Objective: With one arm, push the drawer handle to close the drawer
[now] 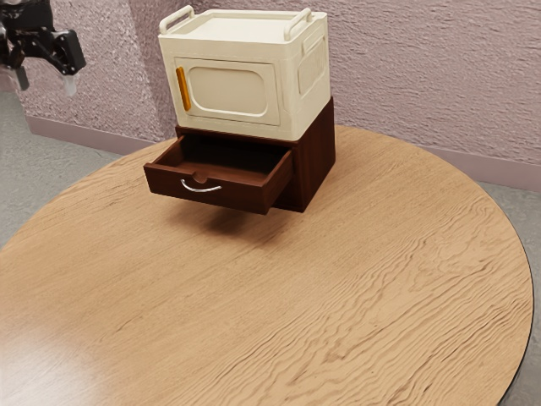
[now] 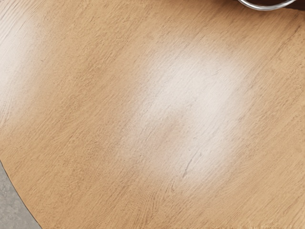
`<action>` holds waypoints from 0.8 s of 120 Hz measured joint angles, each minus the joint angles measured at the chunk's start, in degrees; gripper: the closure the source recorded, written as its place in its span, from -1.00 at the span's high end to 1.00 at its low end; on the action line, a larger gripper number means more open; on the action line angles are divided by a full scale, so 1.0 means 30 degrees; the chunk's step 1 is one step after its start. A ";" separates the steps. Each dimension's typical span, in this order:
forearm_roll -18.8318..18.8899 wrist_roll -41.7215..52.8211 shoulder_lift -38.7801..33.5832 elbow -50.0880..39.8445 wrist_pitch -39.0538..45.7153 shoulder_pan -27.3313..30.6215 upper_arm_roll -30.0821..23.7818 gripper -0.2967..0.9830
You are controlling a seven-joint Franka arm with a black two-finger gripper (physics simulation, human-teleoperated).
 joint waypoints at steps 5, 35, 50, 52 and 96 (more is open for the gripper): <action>-0.0309 -0.0013 0.0202 -0.0022 0.0068 -0.0437 -0.0110 0.54; -0.1021 -0.0154 -0.0299 -0.1956 0.0279 -0.3437 -0.0793 0.53; -0.1001 -0.0541 -0.1691 -0.3998 0.0370 -0.2538 -0.1664 0.22; -0.0992 -0.0591 -0.1919 -0.4407 0.0430 -0.2016 -0.1719 0.15; 0.0011 -0.1790 -0.5298 -1.1667 0.2991 0.0005 -0.2423 -0.59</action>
